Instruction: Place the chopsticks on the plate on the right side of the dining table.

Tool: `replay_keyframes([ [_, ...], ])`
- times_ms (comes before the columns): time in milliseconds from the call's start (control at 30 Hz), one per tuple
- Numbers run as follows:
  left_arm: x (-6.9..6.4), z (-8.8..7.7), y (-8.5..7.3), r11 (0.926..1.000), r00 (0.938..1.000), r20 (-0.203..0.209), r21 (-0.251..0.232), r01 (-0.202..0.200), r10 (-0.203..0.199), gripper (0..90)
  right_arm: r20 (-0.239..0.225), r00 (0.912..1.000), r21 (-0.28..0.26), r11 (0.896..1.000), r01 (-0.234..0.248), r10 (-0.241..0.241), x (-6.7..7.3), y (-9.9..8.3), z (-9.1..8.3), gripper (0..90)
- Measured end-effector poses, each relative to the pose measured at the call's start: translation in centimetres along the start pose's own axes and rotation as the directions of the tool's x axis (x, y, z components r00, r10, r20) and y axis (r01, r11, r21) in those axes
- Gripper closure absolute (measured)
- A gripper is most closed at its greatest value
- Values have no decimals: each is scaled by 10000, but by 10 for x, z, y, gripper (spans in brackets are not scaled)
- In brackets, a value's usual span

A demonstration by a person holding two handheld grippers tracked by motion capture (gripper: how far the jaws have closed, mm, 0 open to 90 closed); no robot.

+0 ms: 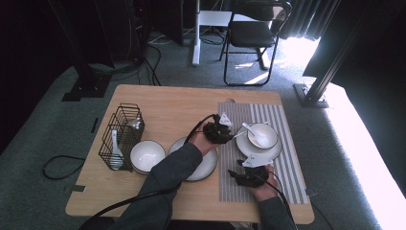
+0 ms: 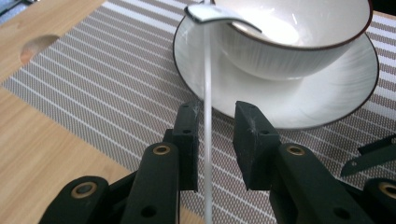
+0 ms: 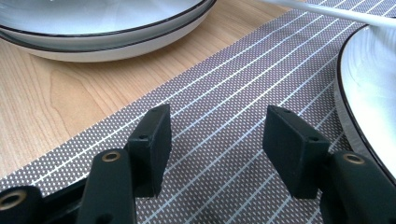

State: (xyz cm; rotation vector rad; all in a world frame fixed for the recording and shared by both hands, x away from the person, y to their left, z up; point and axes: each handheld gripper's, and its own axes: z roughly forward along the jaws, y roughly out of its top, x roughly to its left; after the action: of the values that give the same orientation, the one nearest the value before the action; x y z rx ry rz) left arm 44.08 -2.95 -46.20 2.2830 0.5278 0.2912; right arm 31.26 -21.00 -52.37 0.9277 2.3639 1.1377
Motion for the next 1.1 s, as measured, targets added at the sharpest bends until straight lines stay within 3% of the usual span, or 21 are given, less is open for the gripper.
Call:
replay_keyframes([
  [167,2,0,-10,9996,9997,35,148,254,-254,715,8,10000,-1,10000,1,-1,0,0,0,414],
  [600,8,4,-24,9968,9993,58,705,364,-369,717,7,10000,1,10000,7,-7,0,0,0,415],
  [833,7,9,-27,9937,9999,-39,1114,137,-133,724,4,10000,-5,10000,12,-12,0,0,0,415],
  [1100,5,12,-29,9898,9995,-151,1396,-270,294,859,5,10000,1,10000,33,-33,0,-1,0,417],
])
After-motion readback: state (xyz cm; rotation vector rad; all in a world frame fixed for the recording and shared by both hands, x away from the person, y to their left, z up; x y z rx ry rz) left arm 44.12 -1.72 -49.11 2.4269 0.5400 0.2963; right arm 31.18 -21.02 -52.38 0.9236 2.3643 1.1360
